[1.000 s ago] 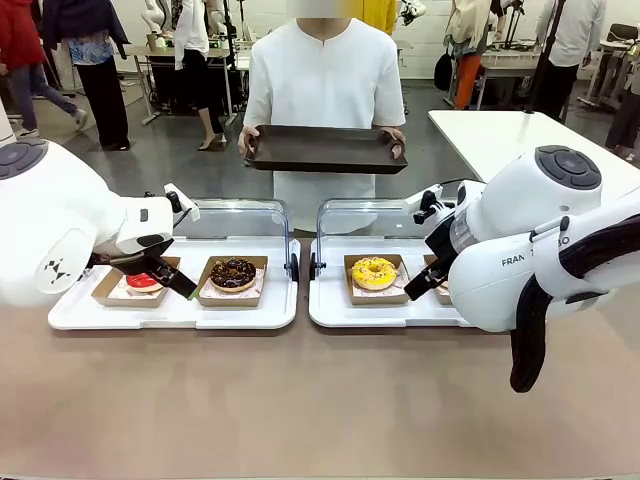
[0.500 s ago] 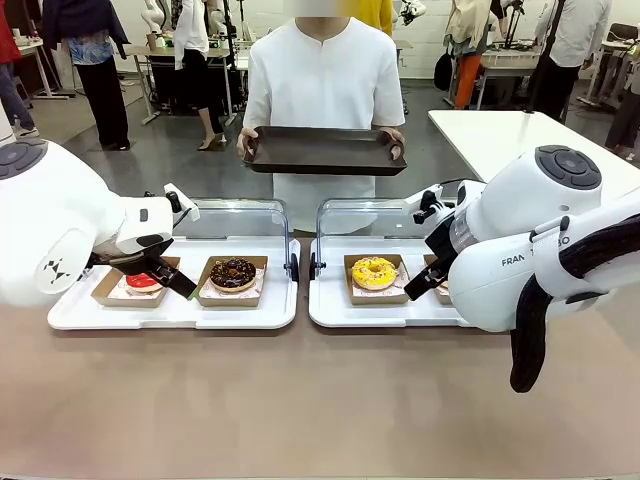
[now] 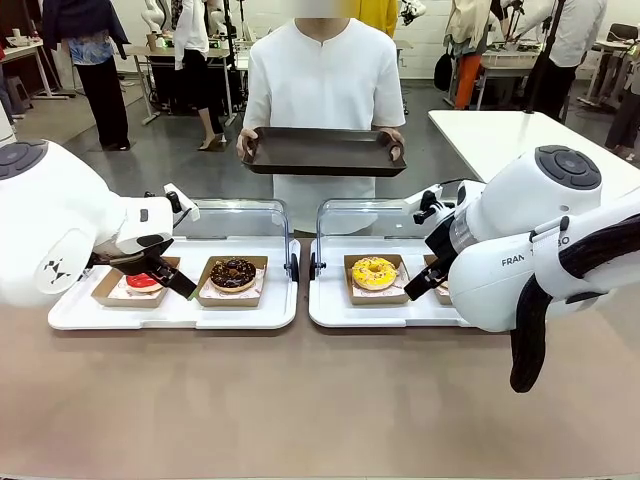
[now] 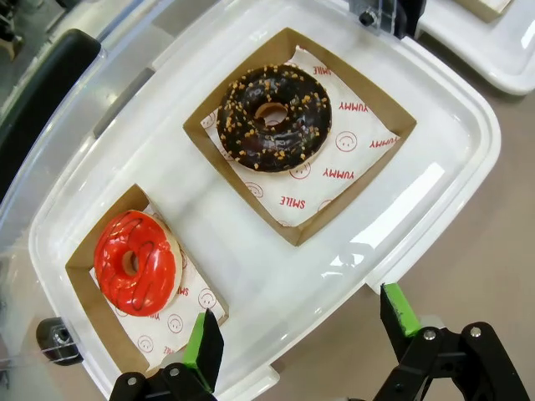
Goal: Provide the desired donut to the person.
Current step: Pick up and lift the Paper togo box containing the Donut pointed at by the person.
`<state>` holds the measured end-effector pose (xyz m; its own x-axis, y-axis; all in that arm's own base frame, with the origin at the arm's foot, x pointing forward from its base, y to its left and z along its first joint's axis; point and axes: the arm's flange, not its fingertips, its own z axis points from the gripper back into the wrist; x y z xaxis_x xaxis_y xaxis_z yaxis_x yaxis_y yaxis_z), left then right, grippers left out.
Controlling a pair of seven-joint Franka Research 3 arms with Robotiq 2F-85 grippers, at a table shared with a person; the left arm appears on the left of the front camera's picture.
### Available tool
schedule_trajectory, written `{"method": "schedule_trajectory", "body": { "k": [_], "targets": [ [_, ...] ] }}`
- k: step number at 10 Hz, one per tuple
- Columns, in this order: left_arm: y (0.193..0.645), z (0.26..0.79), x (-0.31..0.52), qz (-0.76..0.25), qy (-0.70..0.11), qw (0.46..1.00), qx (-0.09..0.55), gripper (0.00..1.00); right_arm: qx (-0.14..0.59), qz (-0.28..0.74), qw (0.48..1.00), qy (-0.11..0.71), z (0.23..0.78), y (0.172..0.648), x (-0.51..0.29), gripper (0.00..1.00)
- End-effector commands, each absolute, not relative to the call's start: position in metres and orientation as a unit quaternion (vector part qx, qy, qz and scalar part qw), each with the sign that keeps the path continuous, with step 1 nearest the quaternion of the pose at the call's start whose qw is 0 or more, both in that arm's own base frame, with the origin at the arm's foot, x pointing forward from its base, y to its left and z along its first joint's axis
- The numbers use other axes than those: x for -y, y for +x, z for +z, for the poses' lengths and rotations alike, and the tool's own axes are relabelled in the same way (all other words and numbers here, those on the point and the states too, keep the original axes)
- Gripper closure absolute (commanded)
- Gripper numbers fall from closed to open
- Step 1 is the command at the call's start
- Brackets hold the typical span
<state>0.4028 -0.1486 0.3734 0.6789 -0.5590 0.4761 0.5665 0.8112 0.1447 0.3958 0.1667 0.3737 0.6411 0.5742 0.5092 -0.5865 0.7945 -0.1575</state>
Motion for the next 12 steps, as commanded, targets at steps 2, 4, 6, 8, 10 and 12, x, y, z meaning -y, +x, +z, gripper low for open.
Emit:
{"method": "schedule_trajectory", "body": {
  "k": [2,4,6,8,10,12],
  "targets": [
    [0.399,0.436,0.137,-0.325,0.043,0.917,0.226,0.00,0.268,0.293,0.917,0.017,0.424,0.391,-0.157,0.00],
    [0.377,0.486,0.129,-0.337,0.050,0.915,0.215,0.00,0.257,0.291,0.921,0.009,0.472,0.362,-0.149,0.00],
    [0.351,0.528,0.118,-0.352,0.038,0.909,0.221,0.00,0.241,0.300,0.923,-0.016,0.505,0.323,-0.147,0.00],
    [0.320,0.553,0.102,-0.347,0.014,0.907,0.240,0.00,0.271,0.313,0.910,-0.031,0.538,0.277,-0.143,0.00],
    [0.309,0.565,0.091,-0.336,0.013,0.907,0.253,0.00,0.287,0.304,0.908,-0.040,0.558,0.257,-0.139,0.00],
    [0.311,0.562,0.086,-0.322,0.007,0.912,0.253,0.00,0.294,0.305,0.905,-0.041,0.564,0.251,-0.140,0.00]
  ]
}}
